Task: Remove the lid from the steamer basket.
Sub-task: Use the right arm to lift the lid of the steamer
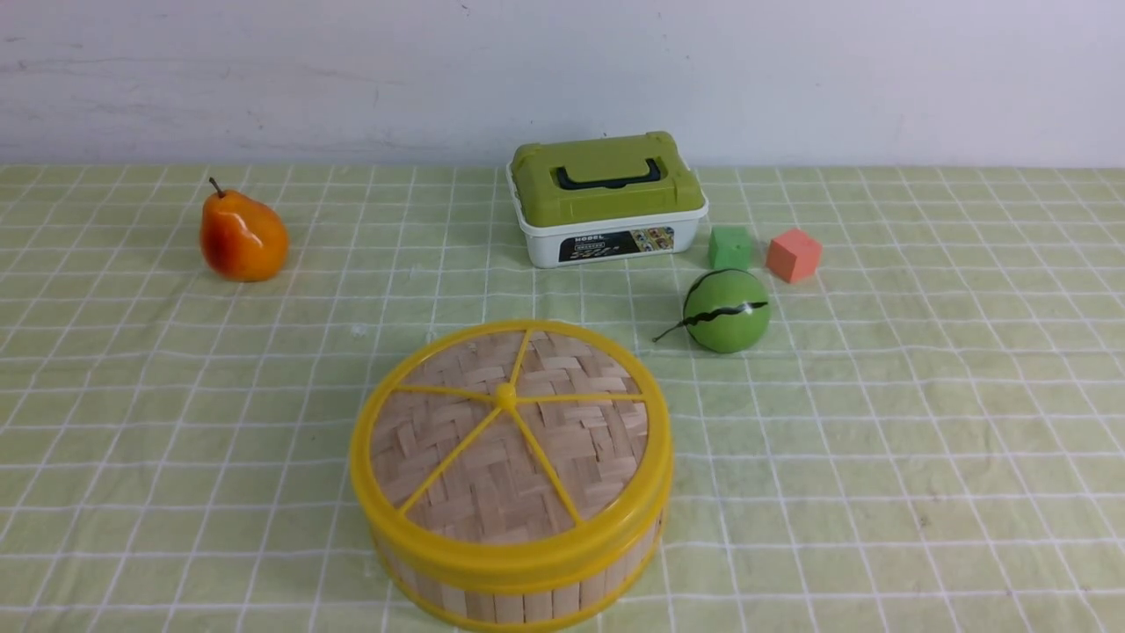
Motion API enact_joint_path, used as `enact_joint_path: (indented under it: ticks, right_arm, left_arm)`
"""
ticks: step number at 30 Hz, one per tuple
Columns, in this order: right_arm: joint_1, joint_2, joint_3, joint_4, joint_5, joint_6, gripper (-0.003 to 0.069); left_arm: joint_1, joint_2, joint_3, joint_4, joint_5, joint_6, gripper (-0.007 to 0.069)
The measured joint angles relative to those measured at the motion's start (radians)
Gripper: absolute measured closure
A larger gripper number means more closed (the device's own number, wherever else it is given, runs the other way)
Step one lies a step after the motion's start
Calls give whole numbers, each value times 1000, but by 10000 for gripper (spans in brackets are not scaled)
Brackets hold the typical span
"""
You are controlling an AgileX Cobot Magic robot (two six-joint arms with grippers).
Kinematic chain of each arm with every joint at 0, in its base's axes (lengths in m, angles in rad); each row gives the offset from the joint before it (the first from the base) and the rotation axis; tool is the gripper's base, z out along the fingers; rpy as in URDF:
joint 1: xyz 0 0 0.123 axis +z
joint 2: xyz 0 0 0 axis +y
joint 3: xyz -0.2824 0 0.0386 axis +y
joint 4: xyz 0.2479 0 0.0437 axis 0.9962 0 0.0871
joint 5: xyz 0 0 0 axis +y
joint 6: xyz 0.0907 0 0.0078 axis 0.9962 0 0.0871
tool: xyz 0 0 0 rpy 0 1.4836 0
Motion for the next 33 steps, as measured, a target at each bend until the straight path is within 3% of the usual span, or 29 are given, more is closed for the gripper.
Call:
enact_joint_path:
  ticks: [2, 4, 5, 6, 7, 8, 13, 17, 26, 33]
  right_arm:
    - [0, 144, -196, -90, 163, -96, 617]
    - [0, 267, -340, -153, 283, -182, 655]
    - [0, 299, -378, -166, 312, -207, 664]
    - [0, 456, -564, -214, 463, -340, 678]
    - [0, 456, -581, -216, 478, -354, 678]
    - [0, 577, -716, -224, 583, -452, 680]
    - [47, 894, -990, -172, 839, -627, 667]
    - [184, 1083, -1129, -158, 875, -647, 658]
    - [541, 1556, -1521, -357, 893, -563, 644]
    - [662, 1824, -1757, -381, 893, -547, 538]
  left_arm:
    - [0, 0, 0, 0, 0, 0, 386]
    - [0, 0, 0, 0, 0, 0, 386]
    - [0, 0, 0, 0, 0, 0, 386]
    - [0, 0, 0, 0, 0, 0, 386]
    - [0, 0, 0, 0, 0, 0, 386]
    - [0, 0, 0, 0, 0, 0, 386]
    - [0, 0, 0, 0, 0, 0, 386]
    - [0, 0, 0, 0, 0, 0, 386]
    - [0, 0, 0, 0, 0, 0, 386]
    - [0, 0, 0, 0, 0, 0, 386]
